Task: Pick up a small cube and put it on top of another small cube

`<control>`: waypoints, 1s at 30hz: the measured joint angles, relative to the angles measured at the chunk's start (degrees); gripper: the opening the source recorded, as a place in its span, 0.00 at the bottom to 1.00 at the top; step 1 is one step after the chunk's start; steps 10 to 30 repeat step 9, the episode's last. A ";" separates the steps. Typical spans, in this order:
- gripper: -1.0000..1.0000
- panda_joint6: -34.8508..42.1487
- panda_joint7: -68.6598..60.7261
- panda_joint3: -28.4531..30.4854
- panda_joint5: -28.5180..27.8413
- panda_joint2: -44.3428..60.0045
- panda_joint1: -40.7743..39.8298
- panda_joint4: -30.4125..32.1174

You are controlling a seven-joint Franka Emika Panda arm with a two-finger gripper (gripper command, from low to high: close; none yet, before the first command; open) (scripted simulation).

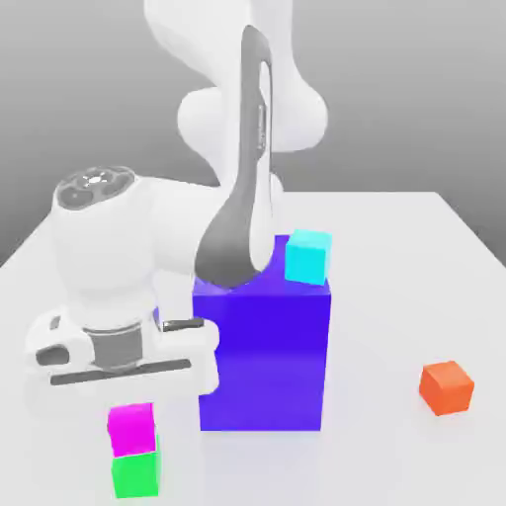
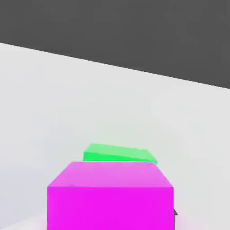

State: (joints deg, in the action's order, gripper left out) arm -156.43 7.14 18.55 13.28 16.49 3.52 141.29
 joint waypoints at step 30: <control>1.00 5.43 4.20 2.44 -5.80 -6.50 1.38 0.52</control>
